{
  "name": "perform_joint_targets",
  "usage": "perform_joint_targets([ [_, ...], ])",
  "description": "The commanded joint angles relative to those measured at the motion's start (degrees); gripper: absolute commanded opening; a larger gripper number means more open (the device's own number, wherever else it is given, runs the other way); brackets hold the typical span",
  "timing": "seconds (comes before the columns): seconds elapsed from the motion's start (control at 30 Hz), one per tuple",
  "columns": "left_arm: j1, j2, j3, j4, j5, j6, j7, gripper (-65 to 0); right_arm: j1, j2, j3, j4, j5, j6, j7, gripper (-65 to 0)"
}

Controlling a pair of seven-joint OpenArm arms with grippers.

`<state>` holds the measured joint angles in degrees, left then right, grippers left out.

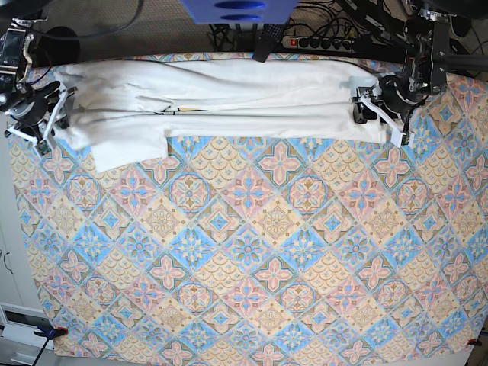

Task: Fold the T-shirt properly
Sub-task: 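Fold the grasped hem edge over toward the collar with both grippers, then grasp the folded sleeve end with the right gripper and tuck it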

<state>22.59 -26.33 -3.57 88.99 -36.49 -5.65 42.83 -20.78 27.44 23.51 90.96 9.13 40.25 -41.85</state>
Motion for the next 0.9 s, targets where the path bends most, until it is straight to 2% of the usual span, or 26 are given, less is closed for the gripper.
perform_joint_targets([
  [0.0,0.0,-0.7,-0.7,0.5,0.1,1.0,-0.2,-27.1,0.1,-0.4,2.2,1.7,-0.4,-0.2,0.3,-43.6],
  [0.1,0.2,-0.7,-2.5,0.5,-2.9,0.9,-0.3,-27.1,0.1,-3.1,6.0,4.7,-0.4,-0.2,0.3,-43.4],
  [0.17,0.2,-0.5,-3.2,0.5,-4.6,0.9,-0.1,-27.1,0.1,-4.1,5.6,6.4,-0.4,-0.2,0.3,-43.3],
  [0.3,0.2,-0.5,-3.4,0.5,-6.1,0.9,-0.1,-27.1,1.0,-4.2,2.2,7.7,-0.4,-0.2,-1.7,-43.3],
  [0.5,0.2,-0.7,-3.4,0.5,-6.2,0.9,-0.1,-27.1,11.2,-4.3,-1.7,7.3,-0.4,-0.2,-7.0,-43.2],
  [0.73,0.2,-0.7,-3.4,0.5,-6.2,0.9,-0.1,-27.1,20.7,-4.3,-12.4,-3.2,-0.5,-0.2,-7.8,-43.1],
  [0.87,0.2,-0.7,-3.4,0.5,-6.3,0.9,-0.1,-27.1,23.9,-4.1,-16.1,-10.6,-0.5,-0.2,-7.4,-42.2],
])
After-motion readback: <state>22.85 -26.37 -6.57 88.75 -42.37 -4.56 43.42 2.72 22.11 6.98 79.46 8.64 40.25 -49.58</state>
